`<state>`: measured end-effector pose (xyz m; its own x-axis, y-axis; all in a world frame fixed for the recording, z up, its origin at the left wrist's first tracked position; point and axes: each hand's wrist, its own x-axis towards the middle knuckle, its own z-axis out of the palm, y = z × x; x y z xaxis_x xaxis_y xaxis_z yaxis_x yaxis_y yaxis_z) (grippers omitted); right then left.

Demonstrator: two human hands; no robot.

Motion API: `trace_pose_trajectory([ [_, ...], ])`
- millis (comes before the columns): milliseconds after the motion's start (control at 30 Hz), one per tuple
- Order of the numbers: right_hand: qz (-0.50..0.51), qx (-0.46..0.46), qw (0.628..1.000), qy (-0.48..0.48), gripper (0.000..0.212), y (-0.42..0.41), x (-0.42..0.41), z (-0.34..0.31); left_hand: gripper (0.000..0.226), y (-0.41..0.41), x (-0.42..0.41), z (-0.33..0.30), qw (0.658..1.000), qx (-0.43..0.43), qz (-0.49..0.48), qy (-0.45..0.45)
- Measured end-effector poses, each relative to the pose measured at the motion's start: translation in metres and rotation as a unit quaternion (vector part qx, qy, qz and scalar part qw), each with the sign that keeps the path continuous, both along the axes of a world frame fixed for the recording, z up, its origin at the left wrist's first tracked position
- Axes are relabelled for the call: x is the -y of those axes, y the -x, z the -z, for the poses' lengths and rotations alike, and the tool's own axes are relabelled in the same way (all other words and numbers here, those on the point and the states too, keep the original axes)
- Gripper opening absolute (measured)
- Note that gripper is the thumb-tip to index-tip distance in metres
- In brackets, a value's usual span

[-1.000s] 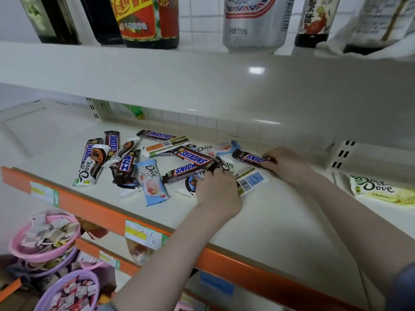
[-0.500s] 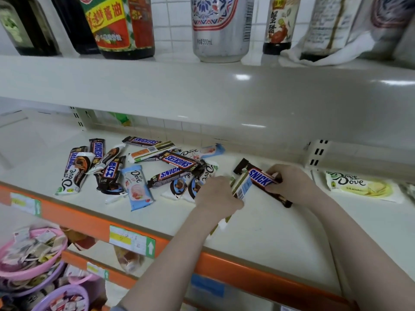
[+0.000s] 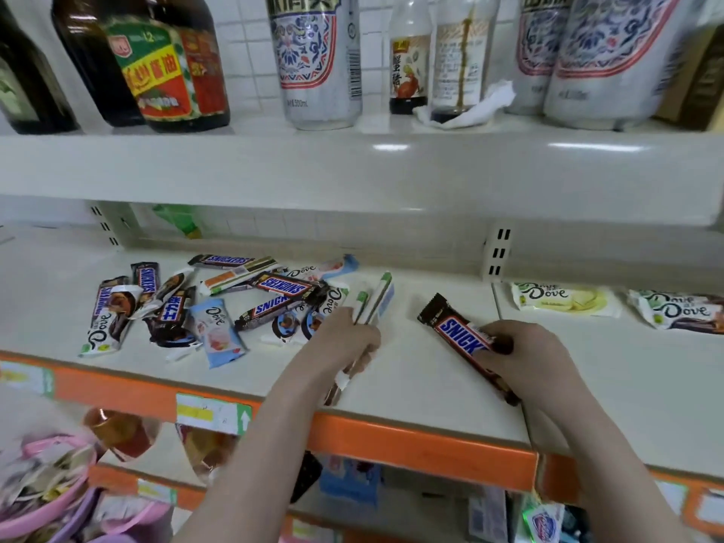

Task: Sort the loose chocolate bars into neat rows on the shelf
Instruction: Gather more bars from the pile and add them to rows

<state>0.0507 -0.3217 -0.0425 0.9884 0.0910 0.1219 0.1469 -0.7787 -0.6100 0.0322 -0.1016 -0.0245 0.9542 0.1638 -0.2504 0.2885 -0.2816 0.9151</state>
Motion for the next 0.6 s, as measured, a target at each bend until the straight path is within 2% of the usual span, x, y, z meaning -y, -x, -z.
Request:
trace_pose_trajectory([
  [67,0.016,0.013,1.000,-0.017,0.015,0.017,0.006,-0.004,0.016,0.012,0.004,-0.002,0.998,0.002,-0.008,0.068],
  [167,0.040,0.032,0.998,-0.030,0.016,0.043,0.012,-0.009,0.014,0.025,0.010,-0.007,0.993,0.021,-0.012,0.120],
  [333,0.062,0.040,0.997,-0.030,0.013,0.080,0.027,-0.018,0.016,0.040,0.024,-0.025,0.973,0.024,0.035,0.225],
  [500,0.076,0.055,0.995,-0.033,0.012,0.103,0.054,-0.026,0.015,0.063,0.057,-0.017,0.970,0.012,0.030,0.240],
  [600,0.079,0.057,0.994,-0.047,0.011,0.111,0.077,-0.027,0.009,0.075,0.082,-0.007,0.958,-0.018,0.017,0.284],
])
